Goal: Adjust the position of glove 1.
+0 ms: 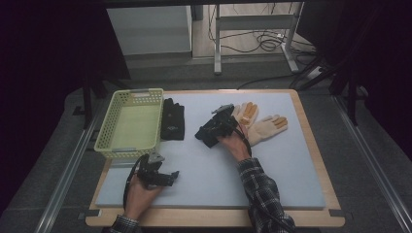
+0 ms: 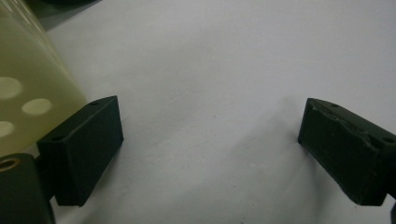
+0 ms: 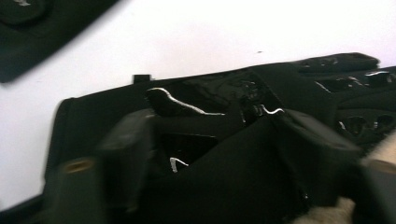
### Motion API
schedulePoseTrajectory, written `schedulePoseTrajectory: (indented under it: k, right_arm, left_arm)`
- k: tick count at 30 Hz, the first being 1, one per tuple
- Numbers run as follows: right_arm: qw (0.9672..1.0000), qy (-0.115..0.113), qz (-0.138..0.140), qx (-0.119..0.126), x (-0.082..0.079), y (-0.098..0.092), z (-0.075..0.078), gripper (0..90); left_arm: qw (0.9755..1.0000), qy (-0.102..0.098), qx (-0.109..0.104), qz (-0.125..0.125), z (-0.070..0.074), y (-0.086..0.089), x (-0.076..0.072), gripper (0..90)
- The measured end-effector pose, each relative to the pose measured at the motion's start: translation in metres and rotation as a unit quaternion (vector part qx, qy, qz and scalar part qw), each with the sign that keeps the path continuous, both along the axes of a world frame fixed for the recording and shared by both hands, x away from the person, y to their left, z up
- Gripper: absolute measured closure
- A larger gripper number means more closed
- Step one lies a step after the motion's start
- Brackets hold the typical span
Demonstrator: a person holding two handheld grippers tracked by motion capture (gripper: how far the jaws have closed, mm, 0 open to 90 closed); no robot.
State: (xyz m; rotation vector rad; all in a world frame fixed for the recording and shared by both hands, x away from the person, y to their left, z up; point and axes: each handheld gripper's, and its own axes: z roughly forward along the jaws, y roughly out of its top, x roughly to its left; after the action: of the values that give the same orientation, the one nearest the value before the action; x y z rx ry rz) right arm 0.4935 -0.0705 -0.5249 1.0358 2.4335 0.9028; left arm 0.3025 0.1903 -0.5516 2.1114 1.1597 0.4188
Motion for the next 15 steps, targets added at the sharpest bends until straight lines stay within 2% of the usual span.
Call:
schedulePoseTrajectory:
  k: [1,2,4,5,6,8,9,11,12,13,15]
  right_arm:
    - [1.0,0.002,0.002,-0.001,-0.0004,0.0002,0.001,39.2]
    - [0.9999,0.006,0.009,0.005,-0.0012,-0.0006,0.0016,52.0]
    - [0.9997,0.017,0.007,0.016,-0.0013,-0.002,0.0021,65.7]
    - [0.9997,0.019,0.004,0.017,-0.0009,-0.0037,0.0028,78.5]
    - [0.9999,0.011,0.002,0.004,-0.001,-0.0051,0.0028,81.7]
    - [0.9996,0.02,-0.002,0.021,0.0009,-0.0086,0.0022,83.0]
    - [0.9996,0.02,0.0,0.021,0.0011,-0.0087,0.0024,83.2]
    - [0.9999,0.006,0.008,0.004,-0.0012,-0.0062,0.0033,83.3]
    - [0.9999,0.006,0.008,0.004,-0.0012,-0.0062,0.0033,83.3]
    - [0.9997,0.003,0.025,-0.003,-0.0031,-0.0054,0.0063,83.4]
    - [0.9992,-0.001,0.038,0.012,-0.0061,-0.0064,0.0109,83.4]
  left_arm:
    - [1.0,0.0,0.0,0.001,-0.0001,-0.0001,0.0,6.7]
    - [1.0,0.0,0.0,0.0,-0.0001,-0.0001,0.0,6.7]
    - [1.0,0.0,0.0,0.0,-0.0001,-0.0001,0.0,6.7]
    - [1.0,0.0,0.0,0.0,-0.0001,-0.0001,0.0,6.7]
    - [1.0,0.0,-0.001,0.0,-0.0001,-0.0002,0.0,6.7]
    - [1.0,0.0,-0.001,0.001,-0.0001,-0.0002,0.0,6.7]
    - [1.0,0.0,-0.001,0.001,-0.0001,-0.0002,0.0,6.7]
    - [1.0,0.0,-0.001,0.0,-0.0001,-0.0001,0.0001,6.7]
    - [1.0,0.0,-0.001,0.0,-0.0001,-0.0001,0.0001,6.7]
    - [1.0,0.0,-0.001,0.0,-0.0001,-0.0001,0.0001,6.7]
    - [1.0,0.0,-0.002,0.001,-0.0002,-0.0001,0.0001,6.7]
